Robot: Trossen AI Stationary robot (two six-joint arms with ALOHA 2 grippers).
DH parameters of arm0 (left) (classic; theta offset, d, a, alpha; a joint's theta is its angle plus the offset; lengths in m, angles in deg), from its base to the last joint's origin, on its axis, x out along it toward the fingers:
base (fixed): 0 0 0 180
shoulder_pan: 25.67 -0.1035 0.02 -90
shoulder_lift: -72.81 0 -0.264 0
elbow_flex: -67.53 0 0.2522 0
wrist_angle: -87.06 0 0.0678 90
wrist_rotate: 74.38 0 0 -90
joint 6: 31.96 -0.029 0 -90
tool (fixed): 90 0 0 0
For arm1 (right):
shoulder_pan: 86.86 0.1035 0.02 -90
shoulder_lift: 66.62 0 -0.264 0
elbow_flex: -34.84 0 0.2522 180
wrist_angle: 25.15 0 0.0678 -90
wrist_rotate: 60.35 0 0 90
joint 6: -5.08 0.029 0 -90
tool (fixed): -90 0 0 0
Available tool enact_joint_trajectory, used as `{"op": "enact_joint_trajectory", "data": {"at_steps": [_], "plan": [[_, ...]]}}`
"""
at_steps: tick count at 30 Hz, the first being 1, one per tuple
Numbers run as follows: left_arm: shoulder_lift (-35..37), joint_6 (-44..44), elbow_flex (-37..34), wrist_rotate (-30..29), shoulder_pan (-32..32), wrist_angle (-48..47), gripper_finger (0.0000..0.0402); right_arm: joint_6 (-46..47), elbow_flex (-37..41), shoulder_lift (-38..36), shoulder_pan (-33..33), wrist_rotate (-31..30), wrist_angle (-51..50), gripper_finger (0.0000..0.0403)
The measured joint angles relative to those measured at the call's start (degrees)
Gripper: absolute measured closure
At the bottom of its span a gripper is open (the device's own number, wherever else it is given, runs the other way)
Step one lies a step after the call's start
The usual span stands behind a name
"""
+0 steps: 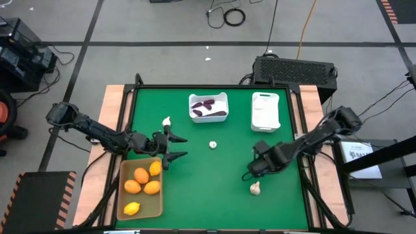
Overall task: Sort produce into baskets
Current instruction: Put the middle right white garlic into the right white bin
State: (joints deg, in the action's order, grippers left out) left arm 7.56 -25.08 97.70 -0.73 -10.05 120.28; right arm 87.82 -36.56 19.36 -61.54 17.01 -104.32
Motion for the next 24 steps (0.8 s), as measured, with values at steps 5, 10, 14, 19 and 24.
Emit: {"op": "enact_joint_trajectory", "data": {"at_steps": [5,10,14,19,24], "plan": [[0.0,0.32,0.0,0.01,0.02,-0.04,0.0141,-3.24,1.8,0.68,-4.37,0.73,-6.53,0.0151],[0.0,0.34,0.0,0.01,0.02,-0.19,0.0141,-10.93,9.66,-2.43,-9.64,3.8,3.23,0.0151],[0.0,0.32,0.0,0.01,0.02,-0.66,0.0141,-13.53,14.77,-5.0,-12.7,3.54,7.22,0.0151],[0.0,0.34,0.0,-0.15,0.0,-1.43,0.0141,-14.72,19.1,-6.93,-14.83,3.48,11.98,0.0151],[0.0,0.32,0.0,-0.29,0.0,-1.55,0.0141,-17.48,21.22,-7.14,-15.98,4.01,19.61,0.0152]]}}
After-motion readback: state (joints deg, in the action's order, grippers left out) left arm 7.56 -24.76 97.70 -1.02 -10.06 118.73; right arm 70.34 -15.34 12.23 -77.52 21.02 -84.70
